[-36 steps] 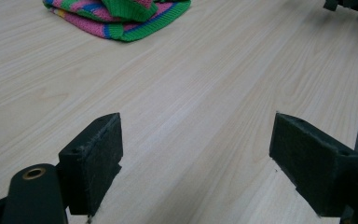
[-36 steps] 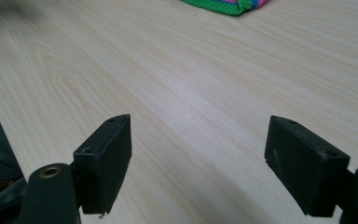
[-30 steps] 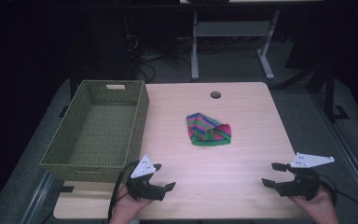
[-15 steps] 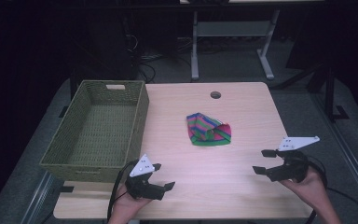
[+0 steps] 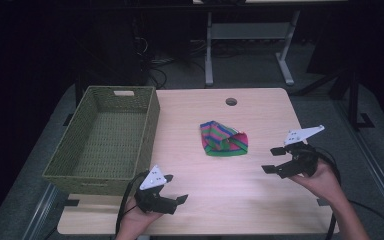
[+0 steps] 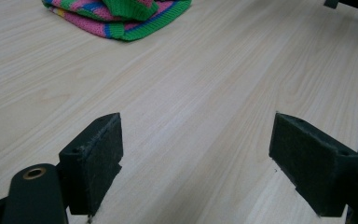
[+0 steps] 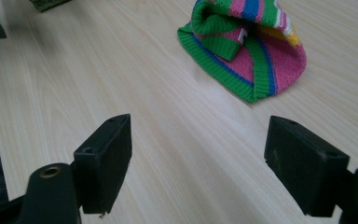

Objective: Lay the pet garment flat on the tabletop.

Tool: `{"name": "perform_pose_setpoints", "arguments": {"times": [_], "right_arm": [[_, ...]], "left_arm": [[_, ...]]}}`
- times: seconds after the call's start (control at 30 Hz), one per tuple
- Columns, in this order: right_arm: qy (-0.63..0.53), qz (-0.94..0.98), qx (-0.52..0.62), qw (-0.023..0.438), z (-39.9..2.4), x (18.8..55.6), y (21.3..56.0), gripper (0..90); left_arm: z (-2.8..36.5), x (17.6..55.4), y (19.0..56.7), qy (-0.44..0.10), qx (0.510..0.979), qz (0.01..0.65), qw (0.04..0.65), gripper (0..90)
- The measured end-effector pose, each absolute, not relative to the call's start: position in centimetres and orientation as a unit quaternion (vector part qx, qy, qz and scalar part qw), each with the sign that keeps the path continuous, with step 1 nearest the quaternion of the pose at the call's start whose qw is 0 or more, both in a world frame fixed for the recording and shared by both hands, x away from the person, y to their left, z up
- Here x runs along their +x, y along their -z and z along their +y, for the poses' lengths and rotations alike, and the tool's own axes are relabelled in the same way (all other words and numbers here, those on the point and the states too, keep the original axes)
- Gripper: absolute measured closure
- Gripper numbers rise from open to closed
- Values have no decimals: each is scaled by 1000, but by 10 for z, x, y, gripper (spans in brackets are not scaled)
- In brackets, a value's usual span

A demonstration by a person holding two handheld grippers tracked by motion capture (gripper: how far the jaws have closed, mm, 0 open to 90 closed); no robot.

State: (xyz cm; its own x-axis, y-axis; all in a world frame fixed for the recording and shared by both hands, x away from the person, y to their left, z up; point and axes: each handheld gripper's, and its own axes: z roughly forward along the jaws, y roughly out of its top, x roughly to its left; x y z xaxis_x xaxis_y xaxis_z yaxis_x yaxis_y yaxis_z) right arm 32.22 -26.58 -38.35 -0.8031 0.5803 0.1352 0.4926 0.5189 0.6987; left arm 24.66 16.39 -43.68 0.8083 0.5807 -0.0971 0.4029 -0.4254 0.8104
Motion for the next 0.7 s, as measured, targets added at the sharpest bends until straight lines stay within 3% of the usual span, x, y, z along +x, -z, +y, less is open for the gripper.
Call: {"name": "perform_pose_setpoints", "arguments": {"times": [0.7], "right_arm": [[-367,880,300,36,-245,364,365,226]], "left_arm": [[163,249,436,-95,840,287,451,177]]}}
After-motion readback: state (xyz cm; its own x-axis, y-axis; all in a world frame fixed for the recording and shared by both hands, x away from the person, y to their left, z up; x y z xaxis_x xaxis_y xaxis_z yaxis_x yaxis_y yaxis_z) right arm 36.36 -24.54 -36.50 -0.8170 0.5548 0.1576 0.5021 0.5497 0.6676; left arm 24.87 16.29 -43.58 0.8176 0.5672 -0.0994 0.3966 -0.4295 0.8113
